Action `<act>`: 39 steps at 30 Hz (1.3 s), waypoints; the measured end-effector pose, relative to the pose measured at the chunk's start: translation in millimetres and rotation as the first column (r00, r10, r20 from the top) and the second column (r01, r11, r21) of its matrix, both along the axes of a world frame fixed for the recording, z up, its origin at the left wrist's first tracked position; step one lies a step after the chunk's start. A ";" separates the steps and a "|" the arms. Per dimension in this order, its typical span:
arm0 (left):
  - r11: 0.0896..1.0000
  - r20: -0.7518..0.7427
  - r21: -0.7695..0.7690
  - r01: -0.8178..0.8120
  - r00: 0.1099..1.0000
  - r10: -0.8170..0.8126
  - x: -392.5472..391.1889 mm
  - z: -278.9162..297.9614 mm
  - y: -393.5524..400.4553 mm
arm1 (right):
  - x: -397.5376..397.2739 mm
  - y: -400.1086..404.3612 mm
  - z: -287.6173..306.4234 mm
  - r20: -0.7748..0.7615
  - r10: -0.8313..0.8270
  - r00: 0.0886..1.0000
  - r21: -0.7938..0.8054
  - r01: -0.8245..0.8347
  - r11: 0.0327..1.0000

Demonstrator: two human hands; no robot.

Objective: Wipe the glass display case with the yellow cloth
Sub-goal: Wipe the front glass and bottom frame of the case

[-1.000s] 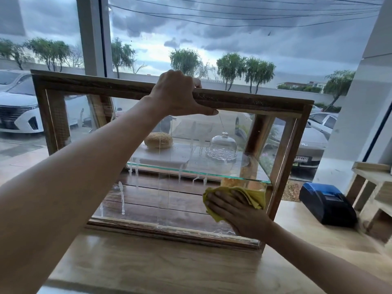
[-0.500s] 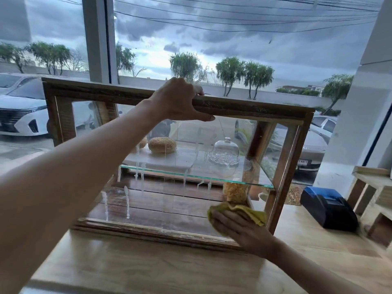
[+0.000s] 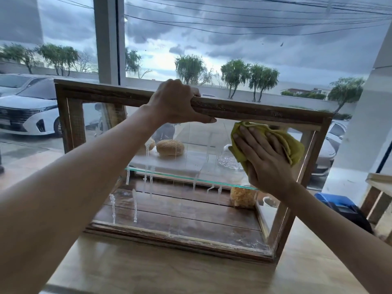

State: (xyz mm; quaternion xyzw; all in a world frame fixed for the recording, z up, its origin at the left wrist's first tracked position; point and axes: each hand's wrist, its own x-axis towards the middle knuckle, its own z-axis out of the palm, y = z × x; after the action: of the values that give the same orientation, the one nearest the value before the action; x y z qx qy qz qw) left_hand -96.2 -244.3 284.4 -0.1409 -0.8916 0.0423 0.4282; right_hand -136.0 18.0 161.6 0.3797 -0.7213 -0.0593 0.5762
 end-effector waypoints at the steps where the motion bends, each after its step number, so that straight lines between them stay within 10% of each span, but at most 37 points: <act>1: 1.000 0.001 -0.003 -0.004 1.000 0.004 -0.5 0.1 0.1 | 0.1 -4.4 0.2 0.013 0.006 1.000 0.011 -0.006 1.000; 18: 0.999 0.012 0.034 -0.013 1.000 0.012 1.4 -1.3 1.8 | 4.2 -56.4 -12.5 0.063 0.048 0.997 0.222 -0.061 0.973; 29: 1.000 -0.014 0.015 -0.005 1.000 0.005 -1.5 -2.4 -1.1 | 4.6 -30.4 -135.0 0.090 -0.028 0.996 0.385 -0.009 0.923; 39: 1.000 -0.001 0.015 -0.016 1.000 0.016 -0.8 -2.4 -0.4 | 4.1 -17.3 -193.1 0.158 -0.054 0.986 0.703 -0.074 0.707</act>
State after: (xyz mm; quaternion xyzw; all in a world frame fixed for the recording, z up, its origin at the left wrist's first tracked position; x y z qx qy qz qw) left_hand -97.0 -244.7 282.0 -0.1307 -0.8928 0.0391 0.4292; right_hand -131.8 0.8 -31.4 0.5788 -0.6870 -0.2957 0.3251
